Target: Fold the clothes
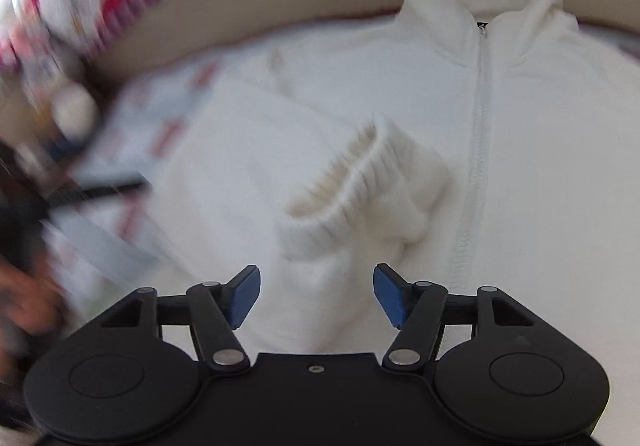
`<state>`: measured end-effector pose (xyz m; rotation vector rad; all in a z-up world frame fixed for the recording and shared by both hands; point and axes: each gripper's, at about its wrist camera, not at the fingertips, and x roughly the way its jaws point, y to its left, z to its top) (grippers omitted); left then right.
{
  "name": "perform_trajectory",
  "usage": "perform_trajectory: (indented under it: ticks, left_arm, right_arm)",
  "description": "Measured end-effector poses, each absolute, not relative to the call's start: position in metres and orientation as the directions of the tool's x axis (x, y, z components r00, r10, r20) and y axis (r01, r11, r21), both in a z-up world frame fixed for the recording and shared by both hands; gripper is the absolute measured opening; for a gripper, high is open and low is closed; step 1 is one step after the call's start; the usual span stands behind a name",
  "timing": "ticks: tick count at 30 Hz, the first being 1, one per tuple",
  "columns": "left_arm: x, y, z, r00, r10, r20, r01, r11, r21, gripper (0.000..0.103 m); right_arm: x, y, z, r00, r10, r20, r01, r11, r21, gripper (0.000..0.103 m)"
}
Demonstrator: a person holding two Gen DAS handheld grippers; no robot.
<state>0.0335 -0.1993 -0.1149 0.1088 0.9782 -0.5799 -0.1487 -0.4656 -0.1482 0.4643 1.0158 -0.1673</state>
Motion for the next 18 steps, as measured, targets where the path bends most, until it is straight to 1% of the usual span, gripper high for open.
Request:
perform_trajectory:
  ticks: [1, 2, 3, 4, 6, 9, 11, 12, 14, 16, 18]
  left_arm:
    - [0.033, -0.201, -0.115, 0.429, -0.418, -0.801, 0.514, 0.842, -0.164, 0.044]
    - [0.032, -0.203, -0.114, 0.437, -0.423, -0.794, 0.519, 0.84, -0.161, 0.045]
    - [0.031, -0.205, -0.114, 0.446, -0.427, -0.787, 0.523, 0.837, -0.158, 0.045]
    - [0.032, -0.206, -0.113, 0.454, -0.436, -0.777, 0.525, 0.835, -0.162, 0.045]
    - [0.034, -0.205, -0.109, 0.471, -0.46, -0.753, 0.526, 0.832, -0.179, 0.045]
    - [0.037, -0.203, -0.104, 0.489, -0.498, -0.716, 0.531, 0.821, -0.208, 0.046]
    - [0.038, -0.203, -0.101, 0.487, -0.529, -0.695, 0.546, 0.805, -0.231, 0.046]
    - [0.038, -0.203, -0.101, 0.483, -0.541, -0.688, 0.557, 0.796, -0.235, 0.046]
    - [0.035, -0.211, -0.106, 0.462, -0.541, -0.703, 0.595, 0.776, -0.207, 0.051]
    - [0.031, -0.221, -0.114, 0.429, -0.532, -0.73, 0.641, 0.749, -0.169, 0.053]
    - [0.025, -0.233, -0.124, 0.382, -0.534, -0.754, 0.681, 0.715, -0.161, 0.053]
  right_arm:
    - [-0.143, -0.461, -0.152, 0.509, 0.003, -0.861, 0.342, 0.917, 0.205, 0.068]
    - [-0.138, -0.458, -0.153, 0.516, -0.072, -0.853, 0.329, 0.937, 0.12, 0.057]
    - [-0.132, -0.457, -0.151, 0.528, -0.125, -0.84, 0.317, 0.947, 0.057, 0.024]
    - [-0.126, -0.46, -0.144, 0.546, -0.144, -0.825, 0.304, 0.952, 0.035, 0.016]
    - [-0.125, -0.47, -0.118, 0.612, -0.197, -0.766, 0.337, 0.941, 0.027, 0.016]
    - [-0.138, -0.486, -0.071, 0.713, -0.291, -0.638, 0.417, 0.907, 0.053, 0.016]
    - [-0.153, -0.494, -0.051, 0.738, -0.366, -0.567, 0.467, 0.883, 0.038, 0.016]
    - [-0.159, -0.5, -0.048, 0.734, -0.393, -0.554, 0.492, 0.87, 0.035, 0.017]
    - [-0.166, -0.518, -0.068, 0.685, -0.41, -0.602, 0.539, 0.841, 0.04, 0.018]
    - [-0.173, -0.536, -0.087, 0.632, -0.423, -0.649, 0.585, 0.81, 0.042, 0.019]
    - [-0.18, -0.554, -0.107, 0.577, -0.431, -0.694, 0.629, 0.777, 0.04, 0.02]
